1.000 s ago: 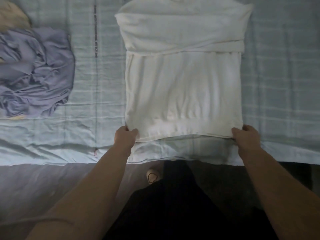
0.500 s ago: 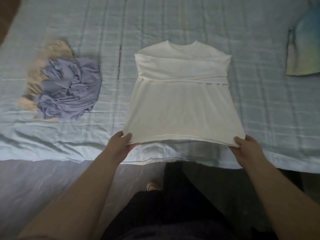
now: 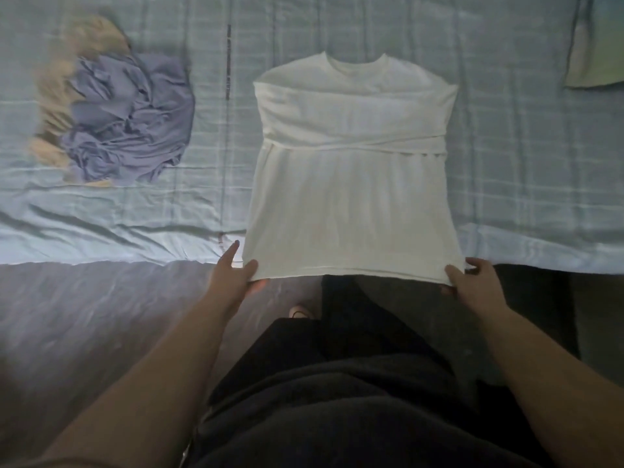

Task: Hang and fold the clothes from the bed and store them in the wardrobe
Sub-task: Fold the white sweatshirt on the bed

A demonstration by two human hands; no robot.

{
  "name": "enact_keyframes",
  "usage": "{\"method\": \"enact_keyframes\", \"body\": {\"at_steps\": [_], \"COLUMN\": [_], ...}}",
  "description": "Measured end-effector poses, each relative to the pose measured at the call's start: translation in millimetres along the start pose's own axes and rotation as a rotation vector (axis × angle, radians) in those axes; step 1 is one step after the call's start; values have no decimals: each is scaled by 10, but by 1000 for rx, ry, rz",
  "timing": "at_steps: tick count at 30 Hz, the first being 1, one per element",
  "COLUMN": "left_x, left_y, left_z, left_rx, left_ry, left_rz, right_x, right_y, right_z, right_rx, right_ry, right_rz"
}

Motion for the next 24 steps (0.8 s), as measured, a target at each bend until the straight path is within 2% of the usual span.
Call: {"method": "enact_keyframes", "body": {"at_steps": [6, 11, 13, 15, 21, 24], "left_x": [210, 608, 795, 990, 1659, 2090], "left_y": [612, 1330, 1588, 1878, 2530, 2747], "left_z": [157, 318, 382, 428, 743, 920], "left_rx": [-15, 93, 188, 341, 324, 392], "left_ry": [-33, -173, -181, -117, 38, 93], "left_rz": [68, 129, 136, 198, 266, 337], "right_x": [-49, 219, 384, 544, 1075, 1401], "right_y": [-683, -1442, -1733, -2048, -2929, -3361], "right_z": [21, 98, 135, 163, 207, 271], "right_rx": [67, 85, 130, 68, -63, -291], "right_ry": [-24, -142, -223, -248, -132, 10], "right_rz": [-135, -172, -123, -134, -249, -403]}}
Point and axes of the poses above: each hand's wrist, its own x-axis towards the middle knuckle, its own z-axis out of the palm, y = z × x, the point moved 8 cm from there along x, towards the middle knuckle, and after that the axes turned 8 degrees about z, right-handed, at the moved point
